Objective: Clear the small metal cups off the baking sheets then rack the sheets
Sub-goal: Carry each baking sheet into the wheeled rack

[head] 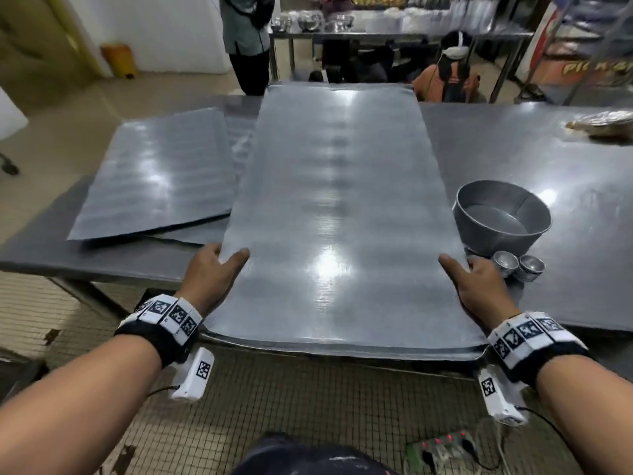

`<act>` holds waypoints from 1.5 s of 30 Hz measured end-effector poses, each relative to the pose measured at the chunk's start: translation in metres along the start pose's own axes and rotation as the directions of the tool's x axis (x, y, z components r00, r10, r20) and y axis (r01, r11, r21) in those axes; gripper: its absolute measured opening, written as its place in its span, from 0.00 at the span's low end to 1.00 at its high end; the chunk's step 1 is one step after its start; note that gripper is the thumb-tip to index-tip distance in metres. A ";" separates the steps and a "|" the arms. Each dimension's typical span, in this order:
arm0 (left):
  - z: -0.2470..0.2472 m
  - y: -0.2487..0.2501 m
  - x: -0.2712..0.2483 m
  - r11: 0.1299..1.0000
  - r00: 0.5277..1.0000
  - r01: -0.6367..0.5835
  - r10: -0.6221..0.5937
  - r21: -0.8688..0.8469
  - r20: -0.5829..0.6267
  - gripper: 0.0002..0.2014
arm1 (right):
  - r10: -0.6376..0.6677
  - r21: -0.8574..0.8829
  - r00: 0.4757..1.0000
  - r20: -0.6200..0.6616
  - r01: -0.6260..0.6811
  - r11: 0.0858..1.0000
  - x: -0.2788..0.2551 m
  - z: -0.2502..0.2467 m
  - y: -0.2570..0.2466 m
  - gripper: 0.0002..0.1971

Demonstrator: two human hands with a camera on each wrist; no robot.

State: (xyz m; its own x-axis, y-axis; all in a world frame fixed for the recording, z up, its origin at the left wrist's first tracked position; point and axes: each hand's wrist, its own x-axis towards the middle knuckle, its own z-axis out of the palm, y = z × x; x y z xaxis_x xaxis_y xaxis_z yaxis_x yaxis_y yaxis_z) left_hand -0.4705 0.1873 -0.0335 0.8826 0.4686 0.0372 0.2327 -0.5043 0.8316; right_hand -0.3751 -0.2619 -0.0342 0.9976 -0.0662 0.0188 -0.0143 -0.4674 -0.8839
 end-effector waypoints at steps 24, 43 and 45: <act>-0.393 0.035 0.057 0.997 0.698 -0.012 0.059 0.071 -0.714 0.24 | -0.623 0.286 0.746 0.234 0.560 0.778 0.116 0.268 -0.417 0.20; -0.375 -0.038 -0.253 0.855 0.196 0.391 -0.440 -0.342 -0.876 0.39 | -0.581 0.466 0.071 0.811 0.522 0.714 -0.057 0.488 -0.453 0.28; -0.369 -0.050 -0.276 0.817 0.132 0.434 -0.474 -0.379 -0.870 0.40 | -0.550 0.456 0.019 0.835 0.537 0.710 -0.076 0.506 -0.447 0.29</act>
State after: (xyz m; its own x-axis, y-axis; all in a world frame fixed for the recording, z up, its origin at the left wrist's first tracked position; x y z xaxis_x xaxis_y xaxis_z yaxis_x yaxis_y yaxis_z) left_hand -0.8762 0.3508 0.1192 -0.3494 0.9324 0.0929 0.4180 0.0664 0.9060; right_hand -0.4101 0.3983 0.1224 0.0833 0.9918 0.0968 0.5565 0.0343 -0.8302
